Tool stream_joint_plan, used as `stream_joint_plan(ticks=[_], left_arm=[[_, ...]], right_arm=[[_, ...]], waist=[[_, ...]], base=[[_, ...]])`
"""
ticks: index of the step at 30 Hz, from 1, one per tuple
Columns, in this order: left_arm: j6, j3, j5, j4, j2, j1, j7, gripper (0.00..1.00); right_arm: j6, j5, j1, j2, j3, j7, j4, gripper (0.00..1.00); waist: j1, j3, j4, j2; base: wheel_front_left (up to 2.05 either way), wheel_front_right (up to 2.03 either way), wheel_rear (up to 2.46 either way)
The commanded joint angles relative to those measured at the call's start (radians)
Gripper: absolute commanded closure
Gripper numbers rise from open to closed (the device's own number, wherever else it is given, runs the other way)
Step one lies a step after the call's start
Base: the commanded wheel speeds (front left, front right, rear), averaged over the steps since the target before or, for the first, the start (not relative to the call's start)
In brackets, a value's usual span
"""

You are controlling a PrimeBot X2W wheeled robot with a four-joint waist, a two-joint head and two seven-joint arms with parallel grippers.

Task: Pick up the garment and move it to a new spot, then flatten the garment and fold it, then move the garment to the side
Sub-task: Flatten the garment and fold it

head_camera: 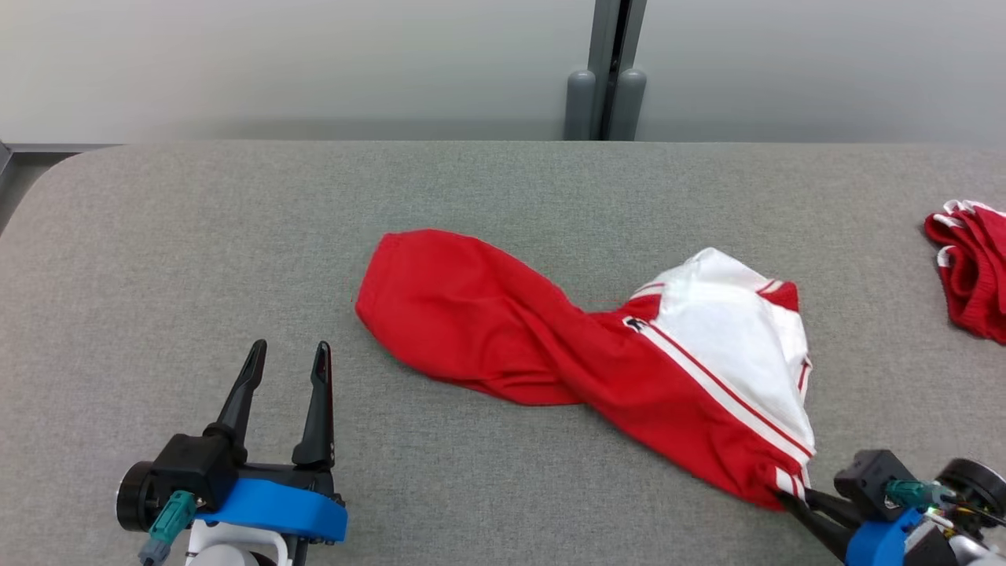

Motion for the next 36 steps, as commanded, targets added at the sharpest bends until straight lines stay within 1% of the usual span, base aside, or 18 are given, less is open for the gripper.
stream_joint_plan(ticks=[1,2,4,6,9,10,12,13,14,17,19,23,27,32,36], left_arm=[[0.003,0.005,-0.002,-0.002,0.004,0.001,-0.005,0.00],[0.003,0.006,-0.003,-0.002,0.005,0.001,-0.005,0.00],[0.004,0.007,-0.003,-0.002,0.006,0.000,-0.005,0.00],[0.005,0.008,-0.003,-0.003,0.008,0.001,-0.005,0.00],[0.005,0.007,-0.004,-0.003,0.009,0.004,-0.005,0.00],[0.005,0.006,-0.004,-0.002,0.009,0.004,-0.005,0.00],[0.005,0.007,-0.005,-0.004,0.011,0.004,-0.005,0.00],[0.005,0.008,-0.005,-0.005,0.013,0.003,-0.005,0.00],[0.005,0.008,-0.005,-0.005,0.013,0.003,-0.005,0.00],[0.005,0.006,-0.004,-0.009,0.018,-0.007,-0.005,0.00],[0.005,0.005,-0.003,-0.013,0.020,-0.015,-0.005,0.00],[0.003,-0.001,0.000,-0.018,0.023,-0.026,-0.003,0.00],[0.003,-0.007,0.000,-0.020,0.025,-0.042,-0.001,0.00],[0.001,-0.015,0.001,-0.018,0.027,-0.057,0.000,0.00],[0.002,-0.017,-0.001,-0.016,0.032,-0.058,-0.001,0.00]], right_arm=[[0.000,0.022,0.038,0.015,-0.034,0.021,0.000,0.68],[0.000,0.032,0.066,0.025,-0.061,0.039,0.000,0.00],[0.000,0.057,0.109,0.051,-0.124,0.064,-0.009,0.00],[0.000,0.080,0.146,0.080,-0.212,0.073,-0.024,0.00],[0.000,0.113,0.194,0.157,-0.375,0.088,-0.061,0.00],[0.000,0.127,0.209,0.188,-0.425,0.104,-0.074,0.00],[0.000,0.127,0.215,0.229,-0.516,0.151,-0.095,0.00],[0.000,0.113,0.211,0.250,-0.545,0.182,-0.104,0.00],[0.000,0.113,0.211,0.250,-0.545,0.182,-0.104,0.00],[0.000,0.075,0.167,0.315,-0.612,0.285,-0.114,0.00],[0.000,0.046,0.121,0.356,-0.651,0.335,-0.106,0.00],[0.000,-0.030,0.012,0.447,-0.713,0.419,-0.020,0.00],[0.000,-0.103,-0.095,0.527,-0.764,0.462,0.099,0.00],[0.000,-0.196,-0.204,0.580,-0.842,0.453,0.249,0.00],[0.000,-0.235,-0.258,0.604,-0.878,0.445,0.333,0.00]], waist=[[0.0001,-0.002,-0.005,0.0000],[0.0001,-0.002,-0.007,0.0000],[0.0001,-0.003,-0.011,0.0000],[0.0001,-0.005,-0.015,0.0000],[0.0001,-0.011,-0.018,0.0000],[0.0001,-0.012,-0.018,0.0000],[0.0001,-0.012,-0.019,0.0000],[0.0001,-0.010,-0.020,0.0000],[0.0001,-0.010,-0.020,0.0000],[0.0001,-0.003,-0.019,0.0000],[0.0001,0.007,-0.017,0.0000],[0.0001,0.031,-0.008,0.0000],[0.0001,0.056,0.006,0.0000],[0.0001,0.077,0.027,0.0000],[0.0001,0.083,0.042,0.0000]], base=[[0.00,0.00,0.00],[0.00,0.00,0.00],[0.00,0.00,0.00],[0.00,0.00,0.00],[0.00,0.00,0.00],[0.00,0.00,0.00],[0.00,0.00,0.00],[0.00,0.00,0.00],[0.00,0.00,0.00],[0.00,0.00,0.00],[0.00,0.00,0.00],[0.00,0.00,0.00],[0.00,0.00,0.00],[0.00,0.00,0.00],[0.00,0.00,0.00]])
